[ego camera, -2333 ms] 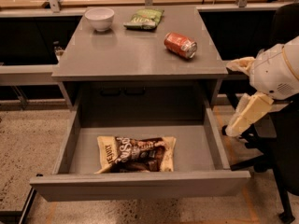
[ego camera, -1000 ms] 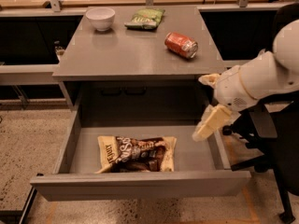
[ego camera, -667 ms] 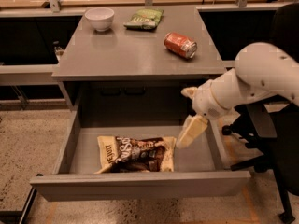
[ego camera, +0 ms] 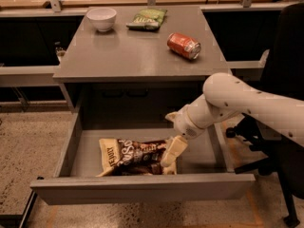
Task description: Pick brown chip bag from top drawer and place on counter
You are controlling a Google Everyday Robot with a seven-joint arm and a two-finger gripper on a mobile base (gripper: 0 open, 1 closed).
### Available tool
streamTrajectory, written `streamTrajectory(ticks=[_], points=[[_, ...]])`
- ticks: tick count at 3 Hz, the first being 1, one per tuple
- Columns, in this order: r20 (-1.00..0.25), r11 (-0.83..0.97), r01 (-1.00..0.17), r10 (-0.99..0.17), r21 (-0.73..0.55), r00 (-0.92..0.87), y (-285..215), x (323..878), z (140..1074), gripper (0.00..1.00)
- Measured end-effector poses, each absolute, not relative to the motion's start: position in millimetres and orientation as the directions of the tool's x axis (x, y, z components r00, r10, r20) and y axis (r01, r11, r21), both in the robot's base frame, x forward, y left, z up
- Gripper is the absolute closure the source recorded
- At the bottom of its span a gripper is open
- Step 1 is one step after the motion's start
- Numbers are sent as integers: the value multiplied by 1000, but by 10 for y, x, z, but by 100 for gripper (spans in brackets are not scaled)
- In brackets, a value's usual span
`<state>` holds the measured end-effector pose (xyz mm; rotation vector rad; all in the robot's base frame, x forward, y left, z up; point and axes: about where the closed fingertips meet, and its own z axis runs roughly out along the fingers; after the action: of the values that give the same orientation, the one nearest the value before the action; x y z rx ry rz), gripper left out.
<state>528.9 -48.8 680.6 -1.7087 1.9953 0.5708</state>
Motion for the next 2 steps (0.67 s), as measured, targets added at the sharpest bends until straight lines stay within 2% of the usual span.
streamTrajectory(ticks=[1,2], points=[[-583,146,-985,-794,97,-175,-296,5199,6406,0],[-583,172,-973,-780,154,-230,-248,5142,6151,19]])
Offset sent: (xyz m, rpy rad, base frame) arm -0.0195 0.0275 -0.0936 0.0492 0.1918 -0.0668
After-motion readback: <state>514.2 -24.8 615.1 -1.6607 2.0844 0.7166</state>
